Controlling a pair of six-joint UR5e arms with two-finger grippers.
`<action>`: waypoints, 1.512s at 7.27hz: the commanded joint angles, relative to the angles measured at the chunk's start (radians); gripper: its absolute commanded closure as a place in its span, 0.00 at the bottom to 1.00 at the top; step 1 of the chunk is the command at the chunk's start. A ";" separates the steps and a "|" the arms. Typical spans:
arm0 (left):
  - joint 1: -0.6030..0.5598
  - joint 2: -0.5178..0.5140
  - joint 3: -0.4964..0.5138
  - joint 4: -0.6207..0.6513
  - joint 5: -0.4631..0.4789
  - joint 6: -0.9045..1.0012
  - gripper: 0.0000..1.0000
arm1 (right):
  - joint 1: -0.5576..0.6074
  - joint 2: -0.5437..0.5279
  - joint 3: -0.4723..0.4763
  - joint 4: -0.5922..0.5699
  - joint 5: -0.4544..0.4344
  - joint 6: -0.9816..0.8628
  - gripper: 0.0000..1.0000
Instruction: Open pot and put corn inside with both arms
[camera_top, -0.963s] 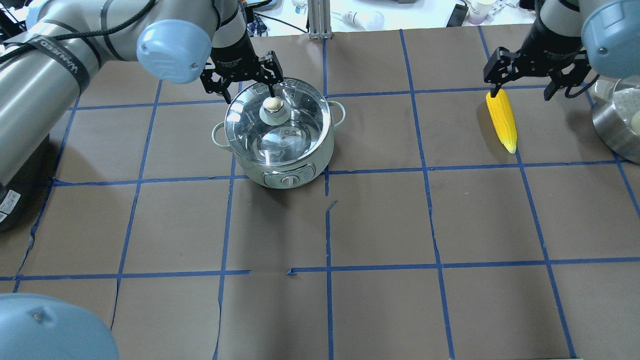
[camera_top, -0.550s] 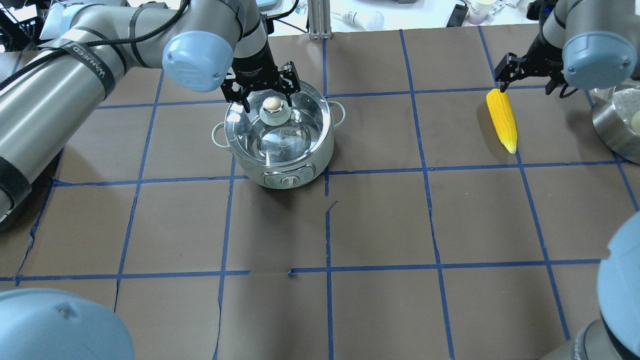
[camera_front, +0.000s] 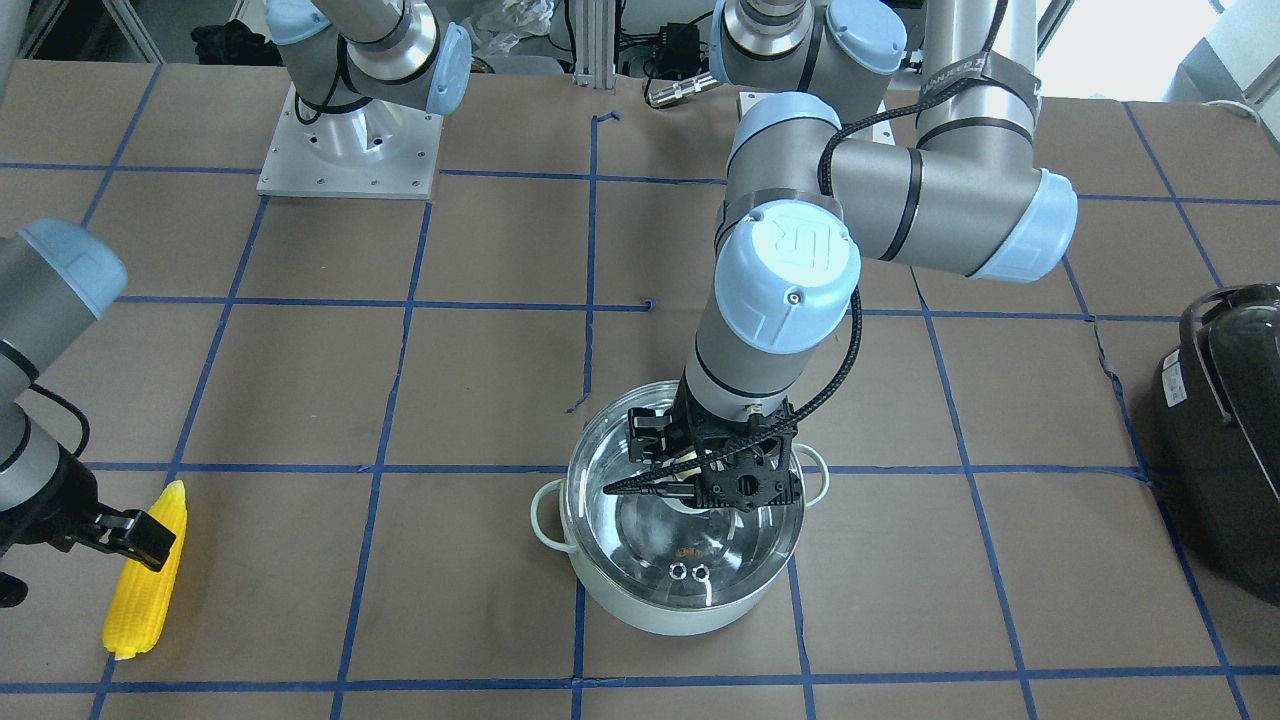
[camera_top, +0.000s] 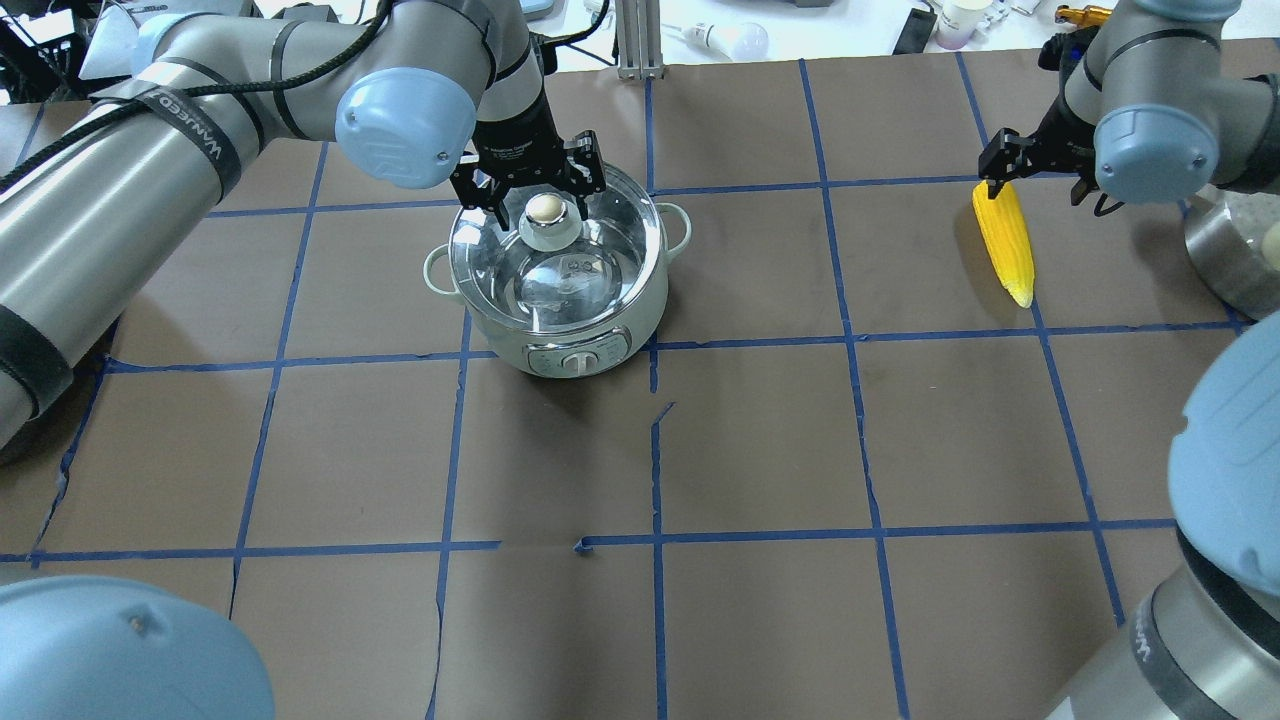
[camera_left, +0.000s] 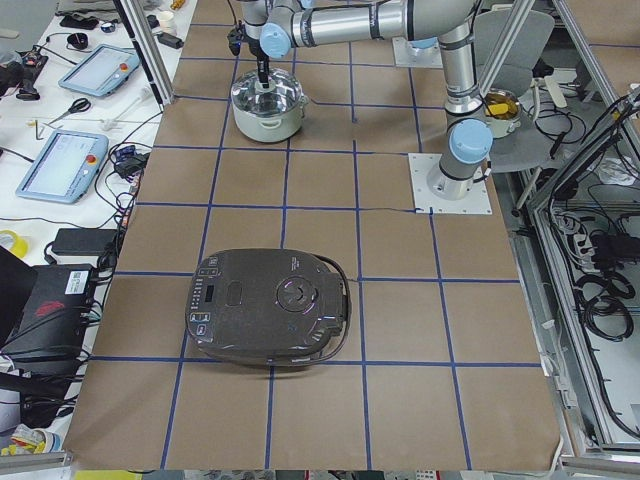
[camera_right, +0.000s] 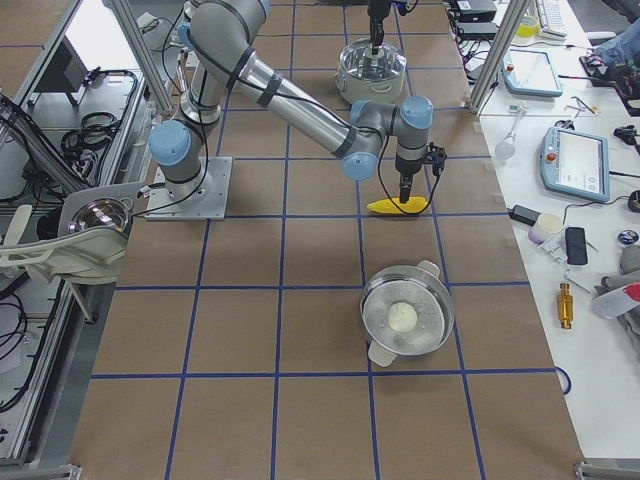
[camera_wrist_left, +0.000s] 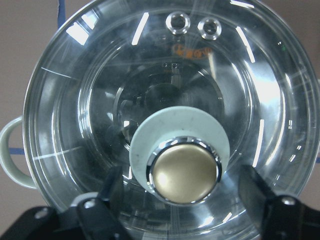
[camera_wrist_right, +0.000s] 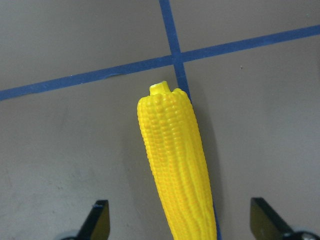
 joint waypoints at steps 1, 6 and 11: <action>-0.001 -0.005 0.001 0.015 0.000 0.003 0.76 | -0.002 0.052 0.007 -0.025 0.006 0.001 0.00; 0.117 0.134 0.006 -0.092 0.011 0.107 1.00 | -0.019 0.070 0.021 -0.022 0.000 0.001 1.00; 0.492 0.082 -0.150 0.110 0.009 0.463 1.00 | 0.060 -0.057 -0.011 0.048 -0.013 0.131 1.00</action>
